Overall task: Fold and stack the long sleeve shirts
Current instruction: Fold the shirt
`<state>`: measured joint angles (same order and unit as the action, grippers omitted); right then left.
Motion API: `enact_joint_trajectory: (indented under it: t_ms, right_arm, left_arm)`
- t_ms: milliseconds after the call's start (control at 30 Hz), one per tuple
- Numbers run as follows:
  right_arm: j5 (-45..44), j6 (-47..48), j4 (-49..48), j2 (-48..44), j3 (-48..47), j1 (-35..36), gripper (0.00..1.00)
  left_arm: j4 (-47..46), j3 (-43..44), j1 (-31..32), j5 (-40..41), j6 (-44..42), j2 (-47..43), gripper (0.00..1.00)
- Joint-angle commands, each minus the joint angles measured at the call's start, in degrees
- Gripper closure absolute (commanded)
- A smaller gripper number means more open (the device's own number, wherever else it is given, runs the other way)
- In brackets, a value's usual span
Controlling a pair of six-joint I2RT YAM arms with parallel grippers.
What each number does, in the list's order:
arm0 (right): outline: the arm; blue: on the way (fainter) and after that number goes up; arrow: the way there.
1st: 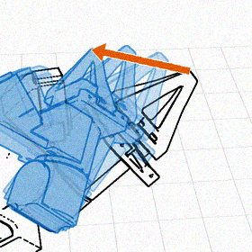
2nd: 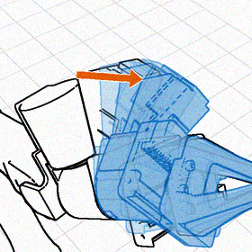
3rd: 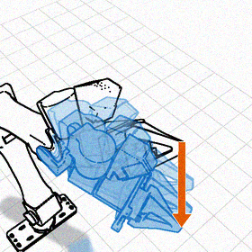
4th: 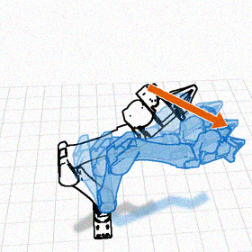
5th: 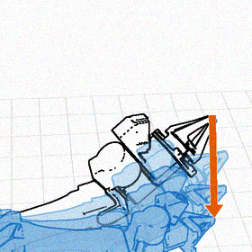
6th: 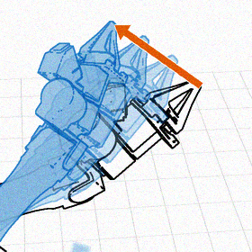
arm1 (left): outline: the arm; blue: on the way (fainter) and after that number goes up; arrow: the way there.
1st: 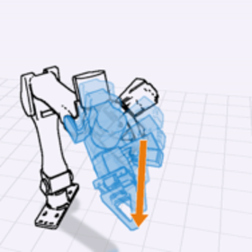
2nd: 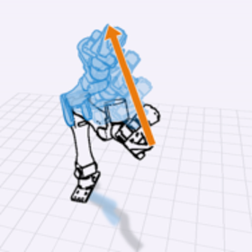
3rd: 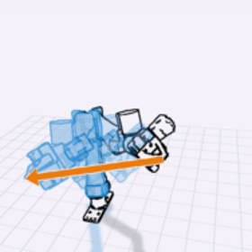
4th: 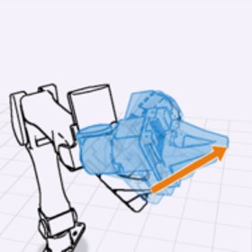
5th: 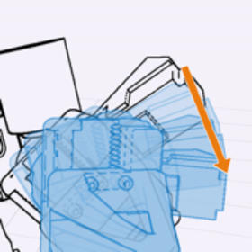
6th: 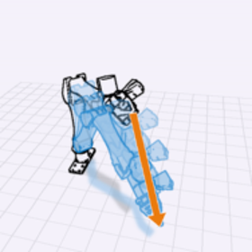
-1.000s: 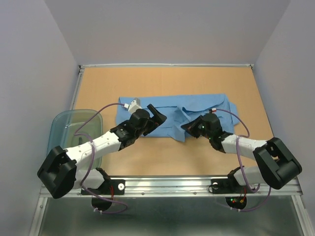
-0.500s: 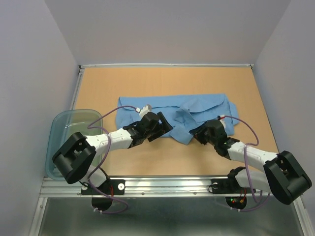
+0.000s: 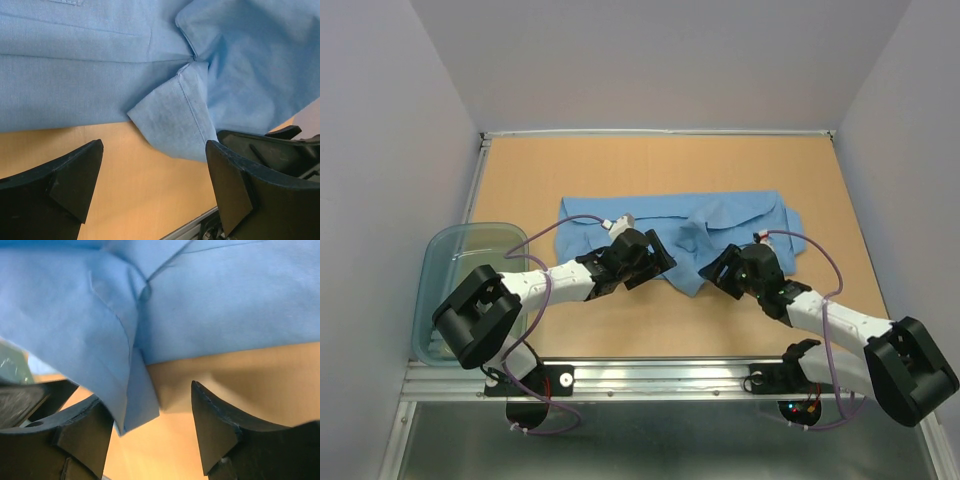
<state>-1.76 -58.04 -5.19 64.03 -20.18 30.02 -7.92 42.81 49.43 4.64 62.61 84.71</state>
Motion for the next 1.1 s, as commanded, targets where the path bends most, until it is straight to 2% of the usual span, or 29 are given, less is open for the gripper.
enact_joint_trajectory:
  t_ms: [0,367,567,767,933,1067]
  right_arm:
    - [4.39,4.69,-1.4,-2.33,-2.84,-0.14,0.34]
    - [16.52,6.45,-11.93,3.74,-3.72,0.39,0.28]
    - [13.81,6.1,-9.94,-0.91,-4.77,0.39,0.23]
    - [14.24,7.33,-7.73,0.3,-6.18,0.74,0.19]
    - [14.15,6.71,-7.55,4.78,-6.88,1.71,0.2]
    - [15.29,5.66,-9.74,8.12,-8.2,2.85,0.26]
  left_arm:
    - [-0.78,1.05,0.32,0.8,-0.29,-1.3,0.05]
    - [-0.34,0.87,0.32,1.77,-0.12,-1.91,0.05]
    - [-0.07,0.79,0.32,2.21,-0.12,-1.91,0.05]
    - [0.1,0.52,0.32,2.83,0.14,-2.35,0.05]
    - [0.36,0.26,0.32,3.35,0.5,-2.7,0.05]
    - [0.54,-0.35,0.32,3.97,1.02,-3.41,0.05]
